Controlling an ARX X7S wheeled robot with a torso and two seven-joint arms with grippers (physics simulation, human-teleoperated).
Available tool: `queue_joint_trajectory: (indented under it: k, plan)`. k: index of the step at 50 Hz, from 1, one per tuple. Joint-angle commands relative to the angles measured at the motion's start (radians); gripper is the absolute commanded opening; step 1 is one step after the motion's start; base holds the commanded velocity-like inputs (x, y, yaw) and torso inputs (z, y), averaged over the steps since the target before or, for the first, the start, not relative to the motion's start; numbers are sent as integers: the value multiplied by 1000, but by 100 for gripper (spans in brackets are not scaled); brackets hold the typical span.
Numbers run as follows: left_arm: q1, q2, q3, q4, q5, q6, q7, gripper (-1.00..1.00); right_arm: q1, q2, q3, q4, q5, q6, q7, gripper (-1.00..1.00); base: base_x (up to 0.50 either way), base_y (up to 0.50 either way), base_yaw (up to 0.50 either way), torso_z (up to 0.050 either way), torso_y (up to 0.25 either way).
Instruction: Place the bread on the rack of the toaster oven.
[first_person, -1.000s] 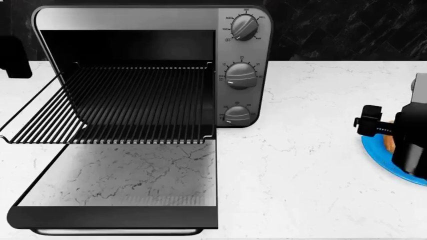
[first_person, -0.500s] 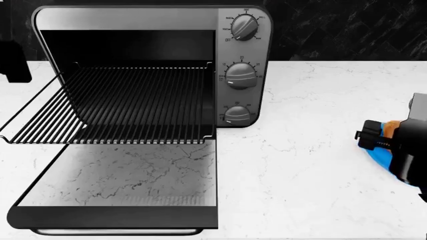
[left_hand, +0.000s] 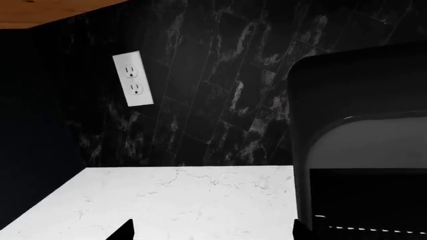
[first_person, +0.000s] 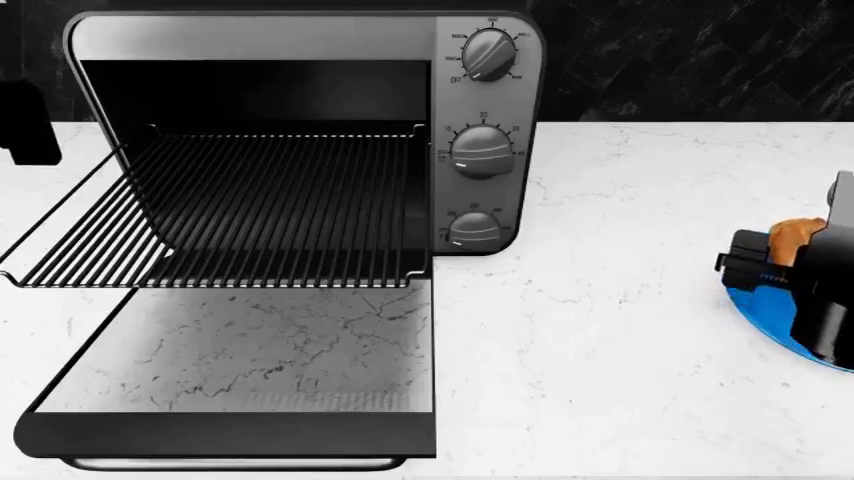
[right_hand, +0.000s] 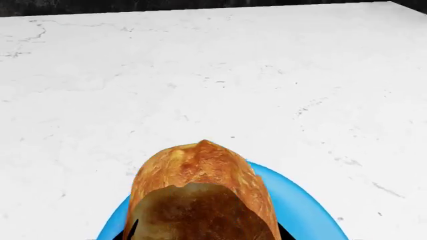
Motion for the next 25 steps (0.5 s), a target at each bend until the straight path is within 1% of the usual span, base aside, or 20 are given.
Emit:
queue_joint_trajectory:
  k: [1,6,8,11,13,16,18,21,25]
  plan:
    - [-7,12,-10,-1,-12,2,16,100,76,27,-16,-105,11,114,-2,-100,0,0,0,0,0]
    - [-12,8,-12,1,-15,-1,16,100,117,35,-23,-134,38,156,-15,-100,0,0,0,0,0]
    - [-15,7,-12,-1,-15,-2,15,100,151,33,-36,-133,60,163,-54,-100,0,0,0,0,0]
    - [-20,0,-11,5,-17,-11,16,100,270,28,-145,-104,52,203,-116,-100,0,0,0,0,0]
    - [-22,0,-13,2,-16,-11,13,100,334,1,-207,-58,39,197,-159,-100,0,0,0,0,0]
    - [-19,1,-13,10,-18,-15,12,100,401,-23,-287,1,14,162,-229,-100,0,0,0,0,0]
    - [-23,-1,-17,9,-20,-17,13,100,462,-59,-364,60,-12,121,-299,-100,0,0,0,0,0]
    - [-23,-5,-15,0,-18,-11,14,100,511,-86,-419,88,-25,77,-371,-100,0,0,0,0,0]
    - [-16,-4,-15,0,-19,-7,13,100,530,-80,-447,54,3,90,-436,-100,0,0,0,0,0]
